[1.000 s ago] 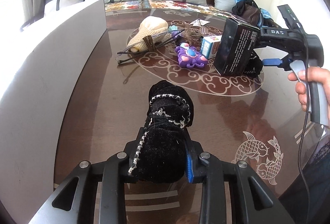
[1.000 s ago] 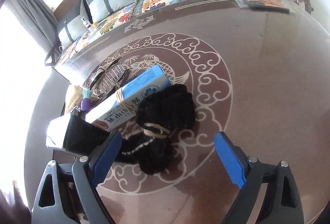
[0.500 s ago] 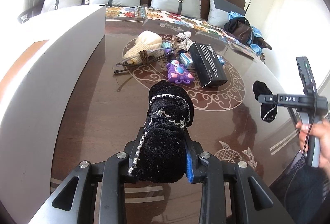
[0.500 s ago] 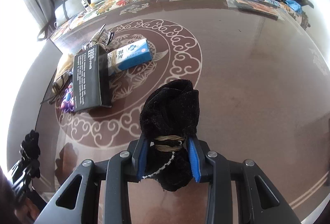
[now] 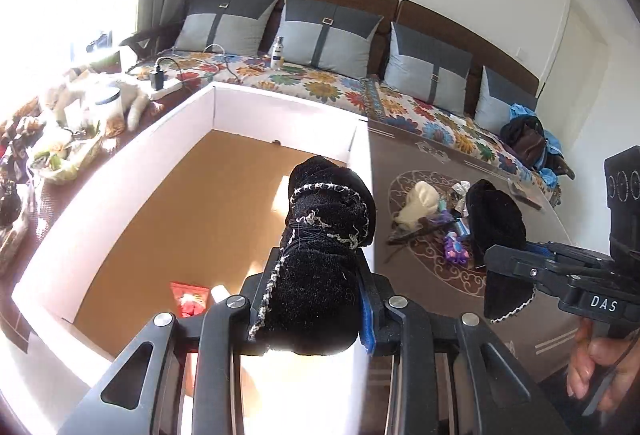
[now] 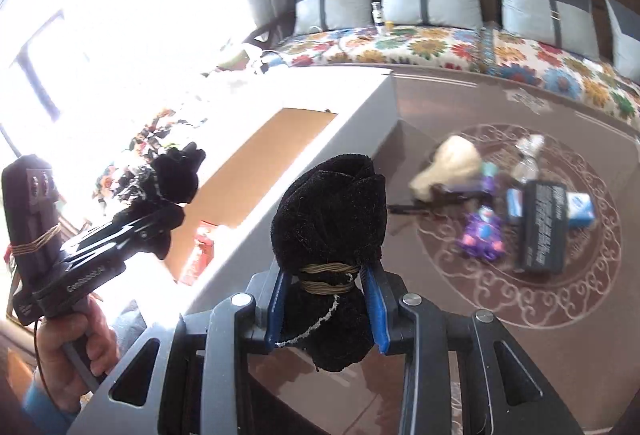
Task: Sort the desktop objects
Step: 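Carry the black knit bag over to the cardboard box with the left tool, then open the left tool to drop the black knit bag into the box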
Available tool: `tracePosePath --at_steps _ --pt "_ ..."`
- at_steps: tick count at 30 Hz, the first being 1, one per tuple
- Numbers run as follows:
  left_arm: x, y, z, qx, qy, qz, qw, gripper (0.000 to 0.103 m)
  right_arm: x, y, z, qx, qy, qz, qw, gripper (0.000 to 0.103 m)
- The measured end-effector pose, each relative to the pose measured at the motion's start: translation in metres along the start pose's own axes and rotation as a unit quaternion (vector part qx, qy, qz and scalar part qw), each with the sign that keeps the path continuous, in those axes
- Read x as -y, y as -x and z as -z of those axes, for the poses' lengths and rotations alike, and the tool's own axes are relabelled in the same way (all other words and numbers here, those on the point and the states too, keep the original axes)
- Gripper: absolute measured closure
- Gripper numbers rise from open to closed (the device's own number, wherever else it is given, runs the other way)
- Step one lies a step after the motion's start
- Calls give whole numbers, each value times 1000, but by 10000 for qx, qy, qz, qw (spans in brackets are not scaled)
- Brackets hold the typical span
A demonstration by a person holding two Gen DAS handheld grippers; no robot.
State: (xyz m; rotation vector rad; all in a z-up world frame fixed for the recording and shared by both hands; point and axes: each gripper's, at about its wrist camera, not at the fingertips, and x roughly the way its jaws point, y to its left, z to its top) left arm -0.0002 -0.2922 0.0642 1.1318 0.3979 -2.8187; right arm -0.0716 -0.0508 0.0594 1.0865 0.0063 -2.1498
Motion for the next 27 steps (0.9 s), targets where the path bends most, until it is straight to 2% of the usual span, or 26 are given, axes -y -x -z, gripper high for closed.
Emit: tracePosePath --at_steps 3,6,7,8,9,10,11,12,14,16,19,22,23,25,27 --pt "-41 -9 -1 -231 151 -395 9988 72 -58 -35 -15 -40 426 -309 9986 66" --pt "-66 -24 4 -490 303 -574 9967 72 -94 -75 -14 -299 709 -429 9961 66" --pt "-72 -30 6 -602 349 -644 9955 68 -101 -89 -11 -424 772 -431 9952 66" --pt "-76 -36 8 -709 378 -758 9939 59 -106 -102 -9 -563 802 -440 9942 65" --pt "-79 -40 10 -776 404 -880 9923 52 -108 -114 -6 -705 812 -432 9933 57" --pt "-82 -40 12 -776 437 -957 9914 37 -109 -123 -4 -812 787 -411 9927 40" --pt "-84 -38 15 -713 479 -975 9915 31 -105 -127 -2 -849 742 -384 9929 32" --pt "-84 -33 17 -634 523 -952 9921 31 -102 -127 -1 -809 685 -386 9936 26" --pt "-82 -26 21 -543 594 -891 9928 30 -94 -113 1 -634 603 -445 9952 26" --pt "-74 -19 23 -462 616 -821 9936 30 -81 -93 5 -375 640 -310 9968 20" --pt "-46 -6 26 -294 523 -564 9966 30 -48 -49 21 186 778 177 9966 9" --pt "0 5 29 -141 272 -114 9995 30 7 -6 66 653 825 1039 9890 1" --pt "19 8 32 -121 150 48 9998 30 31 4 82 695 788 1376 9849 0" --pt "60 9 38 -135 -137 368 9991 28 81 20 117 508 596 1997 9767 0" --pt "100 4 46 -218 -383 642 9970 19 129 32 148 216 289 2441 9691 0"
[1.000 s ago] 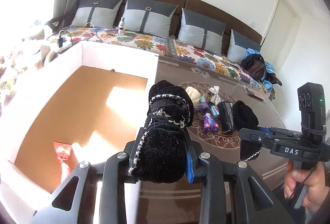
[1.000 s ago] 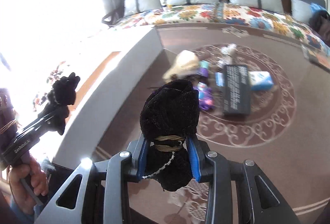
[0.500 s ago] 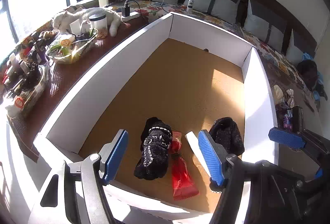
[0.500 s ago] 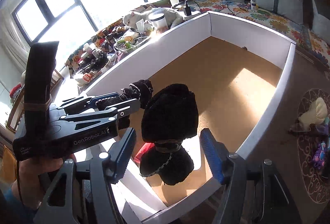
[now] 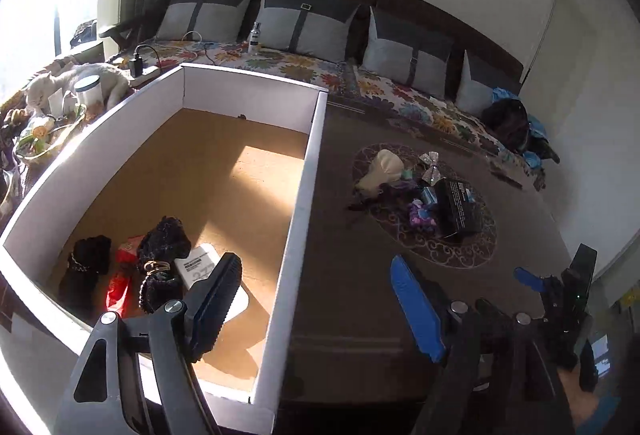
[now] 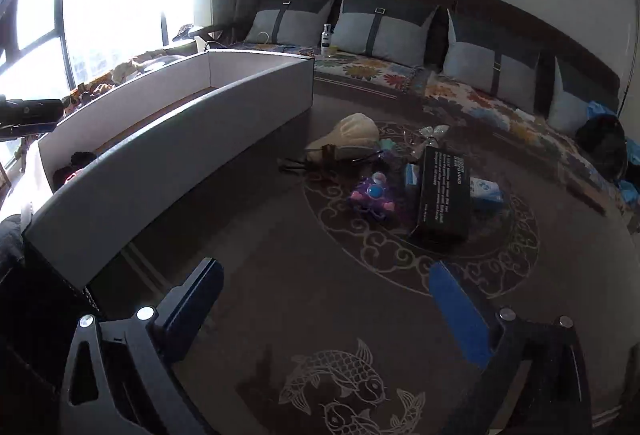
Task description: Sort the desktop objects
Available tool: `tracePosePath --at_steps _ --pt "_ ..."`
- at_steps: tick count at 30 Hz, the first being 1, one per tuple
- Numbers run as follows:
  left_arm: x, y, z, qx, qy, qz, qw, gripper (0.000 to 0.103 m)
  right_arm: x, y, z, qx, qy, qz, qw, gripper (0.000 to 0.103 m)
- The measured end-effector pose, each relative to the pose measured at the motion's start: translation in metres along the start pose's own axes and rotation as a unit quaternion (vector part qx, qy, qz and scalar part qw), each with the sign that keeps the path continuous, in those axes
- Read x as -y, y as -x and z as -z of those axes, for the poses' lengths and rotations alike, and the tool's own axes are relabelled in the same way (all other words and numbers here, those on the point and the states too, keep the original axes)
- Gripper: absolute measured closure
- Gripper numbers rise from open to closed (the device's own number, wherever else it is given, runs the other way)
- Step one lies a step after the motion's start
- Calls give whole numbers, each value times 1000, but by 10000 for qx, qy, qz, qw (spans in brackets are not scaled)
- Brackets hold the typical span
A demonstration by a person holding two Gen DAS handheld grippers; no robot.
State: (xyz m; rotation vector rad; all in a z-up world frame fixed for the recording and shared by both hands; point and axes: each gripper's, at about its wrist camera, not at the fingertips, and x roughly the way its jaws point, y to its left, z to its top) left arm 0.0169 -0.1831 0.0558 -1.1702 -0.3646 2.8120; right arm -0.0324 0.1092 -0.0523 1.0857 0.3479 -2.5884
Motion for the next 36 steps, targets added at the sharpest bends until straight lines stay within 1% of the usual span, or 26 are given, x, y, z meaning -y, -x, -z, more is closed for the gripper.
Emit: tracePosePath --at_steps 1,2,4,7,10,12,16,19,23,26,29,36 --pt "19 -8 4 -70 -88 121 9999 12 22 -2 15 -112 -150 172 9997 0" --pt "36 -18 8 -157 -157 223 9995 9 44 -4 29 -173 -330 315 9988 0" --pt "67 -44 23 -421 -293 296 9982 9 78 -3 47 -245 -720 522 9957 0" --pt "102 -89 46 -795 -461 190 9956 9 119 -2 53 -348 -1439 536 9875 0" --pt "123 -130 59 -1123 -573 -16 9920 9 134 -4 53 -377 -1611 700 9837 0" --pt "134 -145 59 -1152 -619 -112 9914 9 137 -6 53 -403 -1676 714 9824 0" --pt "149 -166 53 -1083 -757 -272 9909 9 137 -10 52 -383 -1792 647 9809 0" --pt "153 -179 50 -1070 -791 -394 9903 9 132 -17 50 -463 -1780 666 9807 0" --pt "151 -193 50 -1134 -722 -437 9900 9 129 -26 49 -583 -1693 695 9814 0" --pt "146 -200 52 -1149 -673 -499 9898 10 130 -31 49 -660 -1704 679 9808 0" --pt "145 -201 53 -1072 -707 -544 9902 9 131 -34 48 -706 -1755 663 9797 0" --pt "151 -202 60 -959 -1064 -716 9871 9 124 -40 48 -834 -1623 634 9812 0"
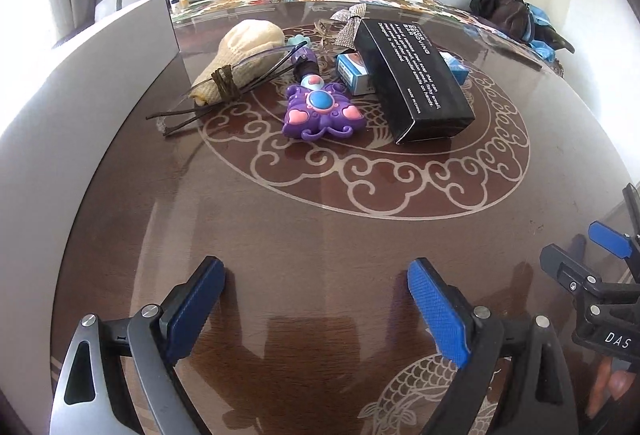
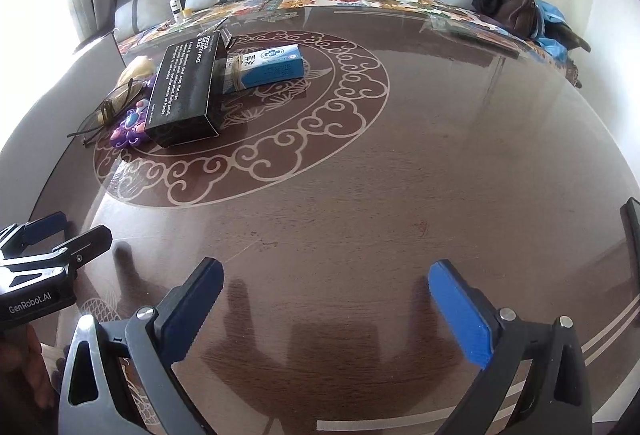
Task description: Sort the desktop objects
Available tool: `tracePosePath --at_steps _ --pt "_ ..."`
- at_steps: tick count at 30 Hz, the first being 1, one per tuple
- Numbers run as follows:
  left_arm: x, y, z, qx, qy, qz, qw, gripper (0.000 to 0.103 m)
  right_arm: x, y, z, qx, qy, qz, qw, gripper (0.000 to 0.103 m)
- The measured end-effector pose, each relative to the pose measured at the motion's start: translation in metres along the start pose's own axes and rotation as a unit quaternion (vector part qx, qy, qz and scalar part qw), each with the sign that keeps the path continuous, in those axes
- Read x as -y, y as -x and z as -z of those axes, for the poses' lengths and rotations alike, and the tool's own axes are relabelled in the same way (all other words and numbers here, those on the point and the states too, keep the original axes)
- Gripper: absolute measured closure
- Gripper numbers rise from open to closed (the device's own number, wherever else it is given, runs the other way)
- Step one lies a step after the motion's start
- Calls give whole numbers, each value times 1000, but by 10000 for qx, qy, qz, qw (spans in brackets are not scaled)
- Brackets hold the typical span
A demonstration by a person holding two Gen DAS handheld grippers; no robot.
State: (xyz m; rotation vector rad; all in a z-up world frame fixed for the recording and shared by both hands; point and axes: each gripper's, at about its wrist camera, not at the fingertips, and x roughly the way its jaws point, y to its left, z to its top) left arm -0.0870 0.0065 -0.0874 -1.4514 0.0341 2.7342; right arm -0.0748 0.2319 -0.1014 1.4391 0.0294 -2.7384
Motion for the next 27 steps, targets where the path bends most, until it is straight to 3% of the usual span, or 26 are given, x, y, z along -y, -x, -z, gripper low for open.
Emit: tracePosePath --at_steps 11,27 --pt "1 -3 0 67 -49 45 10000 0 -10 -4 2 -12 166 17 9999 0" --pt "1 -3 0 70 -54 47 10000 0 -10 -3 2 70 137 28 9999 0"
